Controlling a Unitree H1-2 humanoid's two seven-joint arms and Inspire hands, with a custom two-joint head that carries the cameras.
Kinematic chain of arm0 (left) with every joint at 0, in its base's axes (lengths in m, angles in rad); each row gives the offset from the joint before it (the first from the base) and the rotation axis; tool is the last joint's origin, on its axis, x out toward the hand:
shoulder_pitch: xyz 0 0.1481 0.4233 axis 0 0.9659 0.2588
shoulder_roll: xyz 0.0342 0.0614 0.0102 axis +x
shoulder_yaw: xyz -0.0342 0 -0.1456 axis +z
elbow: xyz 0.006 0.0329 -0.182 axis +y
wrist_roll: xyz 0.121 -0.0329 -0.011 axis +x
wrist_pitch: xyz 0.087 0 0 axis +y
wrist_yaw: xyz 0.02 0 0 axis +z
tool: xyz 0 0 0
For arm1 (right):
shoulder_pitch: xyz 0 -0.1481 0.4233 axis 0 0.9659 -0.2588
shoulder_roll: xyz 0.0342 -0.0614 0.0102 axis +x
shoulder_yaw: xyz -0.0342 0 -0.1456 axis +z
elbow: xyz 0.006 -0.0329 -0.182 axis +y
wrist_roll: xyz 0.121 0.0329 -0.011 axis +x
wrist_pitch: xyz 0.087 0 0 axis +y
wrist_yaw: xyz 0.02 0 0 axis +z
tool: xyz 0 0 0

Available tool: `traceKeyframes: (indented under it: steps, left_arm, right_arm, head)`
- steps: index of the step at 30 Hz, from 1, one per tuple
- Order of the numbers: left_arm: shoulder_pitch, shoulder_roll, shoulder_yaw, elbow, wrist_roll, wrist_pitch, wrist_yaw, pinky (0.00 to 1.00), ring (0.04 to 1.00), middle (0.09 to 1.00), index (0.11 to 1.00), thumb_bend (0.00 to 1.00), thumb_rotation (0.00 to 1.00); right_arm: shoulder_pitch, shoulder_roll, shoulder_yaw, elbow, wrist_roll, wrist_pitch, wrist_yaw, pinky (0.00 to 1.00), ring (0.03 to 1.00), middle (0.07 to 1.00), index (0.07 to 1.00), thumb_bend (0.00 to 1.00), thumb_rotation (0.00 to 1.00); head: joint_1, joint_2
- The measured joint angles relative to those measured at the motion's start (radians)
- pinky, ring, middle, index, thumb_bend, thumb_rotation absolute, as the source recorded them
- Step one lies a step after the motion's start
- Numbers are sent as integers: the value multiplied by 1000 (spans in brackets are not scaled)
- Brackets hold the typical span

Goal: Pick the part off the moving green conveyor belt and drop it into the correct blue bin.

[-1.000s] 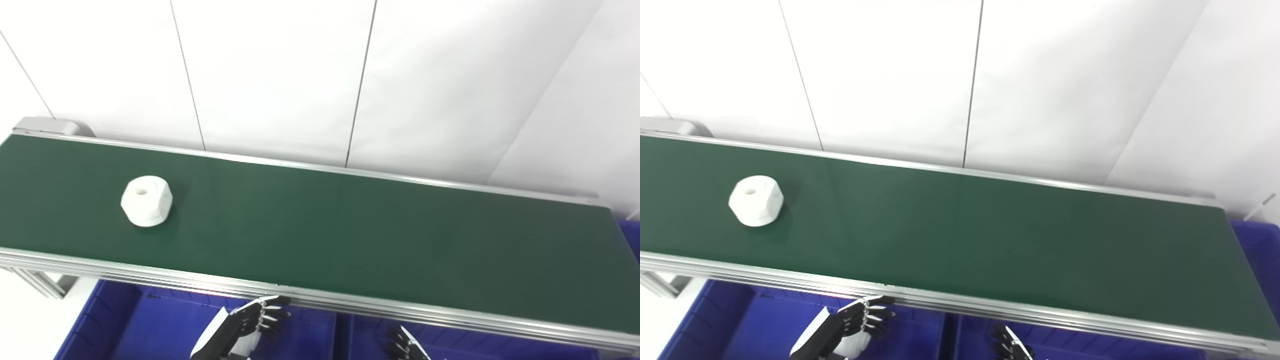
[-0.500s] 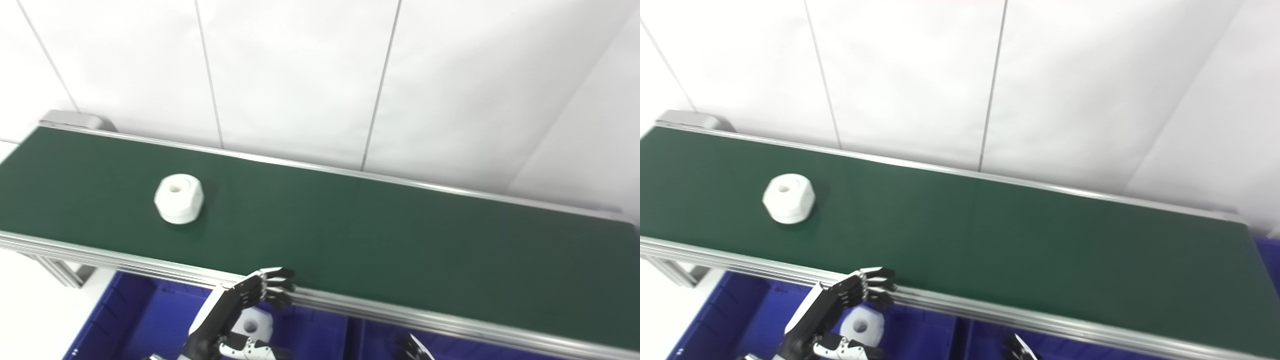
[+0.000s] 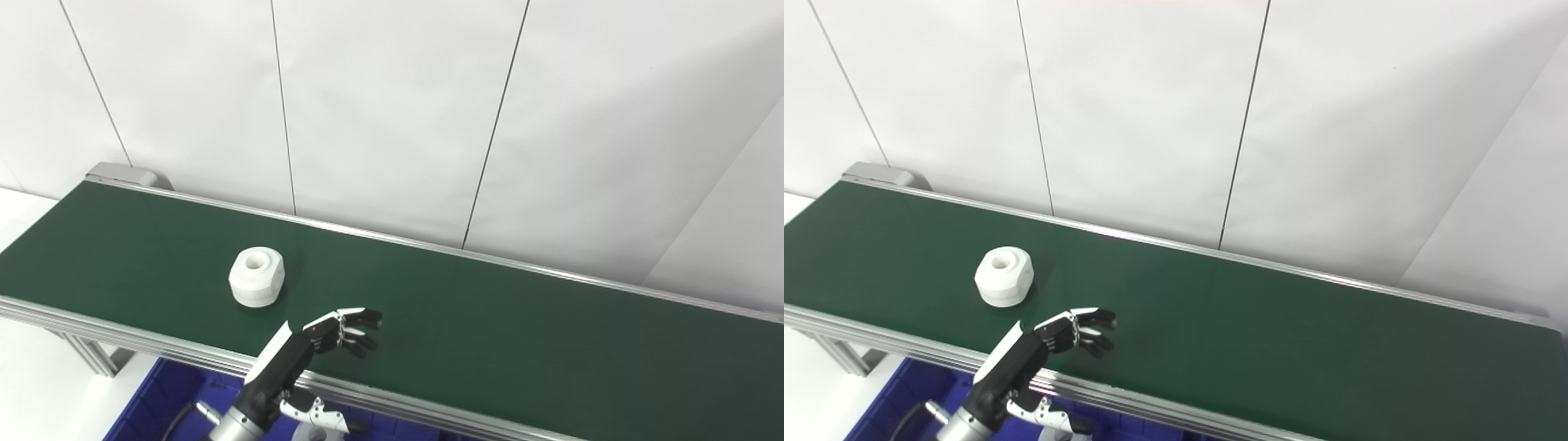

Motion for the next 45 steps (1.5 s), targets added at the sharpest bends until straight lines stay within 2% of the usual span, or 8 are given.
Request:
traceKeyframes:
  steps: [5, 9, 13, 18, 22, 28, 39, 45]
  left_arm:
    - [-54, 12, 13, 0, 83, 0, 12, 650, 777, 867, 835, 867, 327]
    - [-108, 28, 43, 0, 181, 6, 16, 718, 817, 885, 867, 861, 386]
    - [-167, 56, 78, -3, 264, 74, 13, 752, 843, 890, 877, 851, 361]
    - [-218, 68, 82, -5, 348, 176, 9, 783, 862, 890, 884, 874, 391]
    - [-246, 68, 81, -5, 438, 266, 9, 787, 872, 897, 884, 877, 340]
    - [-310, 72, 57, 69, 524, 308, 12, 779, 878, 916, 890, 888, 275]
    - [-428, 122, 6, 258, 595, 349, -5, 827, 889, 925, 887, 931, 261]
    - [-478, 138, -44, 317, 651, 376, -11, 909, 928, 961, 898, 949, 266]
  right_arm:
    - [-6, -3, 7, -1, 1, 0, -21, 694, 826, 856, 860, 792, 370]
    - [-9, -8, 17, -6, 1, 0, -38, 692, 797, 826, 854, 798, 385]
    - [-8, -12, 18, -7, 6, 0, -39, 685, 780, 812, 852, 791, 391]
    - [-10, -15, 21, -10, 11, 0, -42, 666, 762, 795, 843, 794, 402]
    - [-11, -18, 29, -10, 6, 0, -62, 654, 753, 788, 837, 789, 397]
    - [-14, -28, 42, -24, 5, 0, -77, 637, 740, 784, 826, 776, 396]
    - [-18, -36, 64, -27, 1, 0, -113, 614, 729, 780, 809, 774, 403]
    - [-16, -44, 78, -30, -4, 0, -133, 603, 726, 778, 801, 775, 415]
  head:
    - [11, -2]
    - [12, -2]
    - [12, 0]
    - [9, 6]
    - [11, 8]
    - [2, 11]
    - [-11, 17]
    - [-12, 21]
